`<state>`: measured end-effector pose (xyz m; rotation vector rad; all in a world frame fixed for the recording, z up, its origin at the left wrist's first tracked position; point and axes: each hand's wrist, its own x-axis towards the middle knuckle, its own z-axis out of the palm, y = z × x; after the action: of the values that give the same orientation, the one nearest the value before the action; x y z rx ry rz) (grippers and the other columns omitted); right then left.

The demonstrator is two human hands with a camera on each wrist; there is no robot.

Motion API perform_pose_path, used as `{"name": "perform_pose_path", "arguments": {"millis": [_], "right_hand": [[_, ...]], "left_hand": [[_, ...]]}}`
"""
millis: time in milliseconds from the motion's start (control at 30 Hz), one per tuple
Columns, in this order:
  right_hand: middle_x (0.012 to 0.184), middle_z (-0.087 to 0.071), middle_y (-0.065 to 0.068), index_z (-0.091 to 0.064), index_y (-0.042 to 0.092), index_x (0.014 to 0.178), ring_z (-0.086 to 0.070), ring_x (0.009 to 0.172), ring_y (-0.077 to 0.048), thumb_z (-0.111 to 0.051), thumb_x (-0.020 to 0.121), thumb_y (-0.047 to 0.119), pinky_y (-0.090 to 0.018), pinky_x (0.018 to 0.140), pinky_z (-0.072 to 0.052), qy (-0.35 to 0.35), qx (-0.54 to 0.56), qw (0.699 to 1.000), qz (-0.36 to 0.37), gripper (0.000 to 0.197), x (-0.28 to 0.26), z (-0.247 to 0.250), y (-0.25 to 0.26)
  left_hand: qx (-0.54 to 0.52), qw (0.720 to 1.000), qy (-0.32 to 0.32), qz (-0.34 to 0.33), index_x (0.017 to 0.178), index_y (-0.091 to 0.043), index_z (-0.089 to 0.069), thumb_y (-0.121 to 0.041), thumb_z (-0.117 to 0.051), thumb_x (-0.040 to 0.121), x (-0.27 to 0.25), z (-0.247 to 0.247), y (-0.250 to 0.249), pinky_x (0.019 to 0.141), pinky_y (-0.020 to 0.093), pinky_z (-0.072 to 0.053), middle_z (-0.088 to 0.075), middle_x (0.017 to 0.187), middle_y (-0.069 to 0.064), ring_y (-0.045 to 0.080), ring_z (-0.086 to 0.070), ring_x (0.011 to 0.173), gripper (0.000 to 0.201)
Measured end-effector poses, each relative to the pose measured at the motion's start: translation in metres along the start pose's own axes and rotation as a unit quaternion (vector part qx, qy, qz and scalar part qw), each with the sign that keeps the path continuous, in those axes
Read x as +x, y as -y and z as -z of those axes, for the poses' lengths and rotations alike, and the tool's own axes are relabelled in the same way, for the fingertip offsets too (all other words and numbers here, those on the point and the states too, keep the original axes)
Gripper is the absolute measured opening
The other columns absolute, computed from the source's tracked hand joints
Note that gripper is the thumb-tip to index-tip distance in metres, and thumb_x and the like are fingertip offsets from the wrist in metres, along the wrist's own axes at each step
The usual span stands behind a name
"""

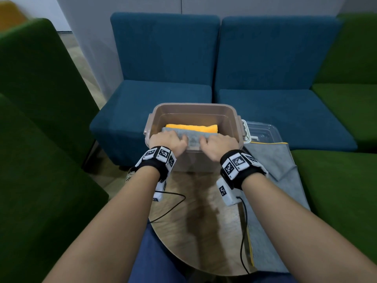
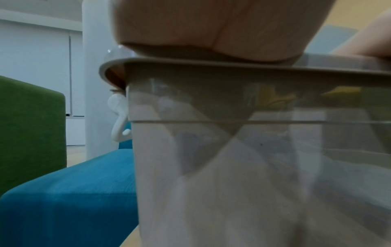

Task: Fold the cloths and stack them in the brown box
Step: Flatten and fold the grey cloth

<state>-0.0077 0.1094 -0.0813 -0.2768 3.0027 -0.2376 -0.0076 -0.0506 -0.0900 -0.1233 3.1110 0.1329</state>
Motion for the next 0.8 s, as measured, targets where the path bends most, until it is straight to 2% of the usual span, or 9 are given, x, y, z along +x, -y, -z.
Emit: {"name": "perform_pose_path", "arguments": {"millis": [100,200,267,333,400,467,533,667,800], "right_hand": [[0.102,-0.070,-0.010,-0.070,0.015,0.091,-0.061,0.099,-0.031,-0.025,0.100,0.038,-0.038,0.090,-0.036,-0.068,-0.005,0.997,0.025,0.051,-0.006,-0.007,-0.001],[0.108,-0.065,0.000,-0.066,0.020,0.101,-0.053,0.106,-0.024,-0.040,0.094,0.030,-0.038,0.092,-0.032,-0.187,0.049,0.979,0.071,0.028,-0.016,-0.014,-0.008],[0.101,-0.058,-0.002,-0.061,0.018,0.097,-0.050,0.097,-0.024,-0.049,0.082,0.021,-0.038,0.085,-0.035,-0.292,0.125,0.943,0.097,0.019,-0.031,-0.016,-0.017],[0.087,-0.053,-0.007,-0.051,0.014,0.083,-0.046,0.082,-0.026,-0.050,0.074,0.012,-0.037,0.072,-0.034,-0.365,0.189,0.909,0.067,0.009,-0.049,-0.020,-0.039],[0.077,-0.052,-0.009,-0.044,0.015,0.078,-0.048,0.075,-0.030,-0.053,0.077,0.006,-0.038,0.064,-0.034,-0.313,0.246,0.917,-0.019,0.013,-0.061,-0.034,-0.074],[0.072,-0.058,-0.010,-0.045,0.018,0.075,-0.055,0.074,-0.033,-0.059,0.076,0.006,-0.040,0.065,-0.043,-0.164,0.251,0.951,-0.075,0.018,-0.067,-0.052,-0.112],[0.066,-0.057,-0.001,-0.046,0.021,0.070,-0.057,0.072,-0.030,-0.060,0.073,0.007,-0.036,0.068,-0.047,-0.047,0.216,0.973,-0.072,0.020,-0.072,-0.068,-0.139],[0.073,-0.057,0.004,-0.055,0.025,0.075,-0.057,0.074,-0.021,-0.060,0.075,-0.001,-0.033,0.074,-0.051,-0.017,0.194,0.980,-0.042,0.027,-0.074,-0.082,-0.157],[0.087,-0.063,0.000,-0.062,0.021,0.087,-0.061,0.088,-0.026,-0.058,0.079,0.006,-0.031,0.075,-0.050,-0.011,0.157,0.985,-0.069,0.018,-0.068,-0.080,-0.164]], "left_hand": [[-0.016,0.998,-0.054,-0.010,0.079,-0.011,-0.064,-0.042,-0.030,0.095,-0.005,-0.001,-0.001,0.069,0.033,-0.039,-0.061,0.079,0.006,0.025,-0.054,0.073,0.049],[-0.024,0.996,-0.081,-0.013,0.074,-0.011,-0.061,-0.038,-0.031,0.095,-0.009,-0.001,-0.001,0.074,0.035,-0.037,-0.065,0.082,0.007,0.026,-0.051,0.071,0.046],[-0.030,0.996,-0.085,-0.029,0.076,-0.013,-0.058,-0.040,-0.029,0.097,-0.010,-0.002,0.003,0.083,0.038,-0.034,-0.066,0.091,0.009,0.027,-0.052,0.080,0.044],[-0.061,0.996,-0.032,-0.061,0.095,-0.017,-0.058,-0.049,-0.022,0.099,-0.008,-0.001,0.007,0.094,0.044,-0.028,-0.064,0.110,0.008,0.028,-0.055,0.103,0.047],[-0.094,0.992,0.007,-0.086,0.116,-0.021,-0.055,-0.052,-0.023,0.100,-0.011,0.007,0.007,0.100,0.046,-0.024,-0.060,0.123,0.004,0.027,-0.049,0.119,0.048],[-0.068,0.990,-0.035,-0.120,0.120,-0.021,-0.054,-0.045,-0.036,0.098,-0.020,0.013,0.003,0.097,0.043,-0.026,-0.057,0.121,0.001,0.026,-0.047,0.118,0.037],[-0.060,0.979,-0.095,-0.170,0.112,-0.019,-0.056,-0.032,-0.046,0.093,-0.037,0.011,-0.010,0.090,0.040,-0.027,-0.057,0.112,0.001,0.027,-0.048,0.109,0.025],[-0.105,0.949,-0.162,-0.251,0.091,-0.016,-0.058,-0.020,-0.046,0.073,-0.081,-0.018,-0.058,0.074,0.037,-0.030,-0.054,0.095,0.005,0.027,-0.050,0.086,0.022],[-0.145,0.957,0.022,-0.250,0.103,-0.013,-0.060,-0.019,-0.053,0.082,-0.103,-0.065,-0.110,0.085,0.040,-0.039,-0.052,0.112,0.009,0.030,-0.051,0.102,0.023]]}}
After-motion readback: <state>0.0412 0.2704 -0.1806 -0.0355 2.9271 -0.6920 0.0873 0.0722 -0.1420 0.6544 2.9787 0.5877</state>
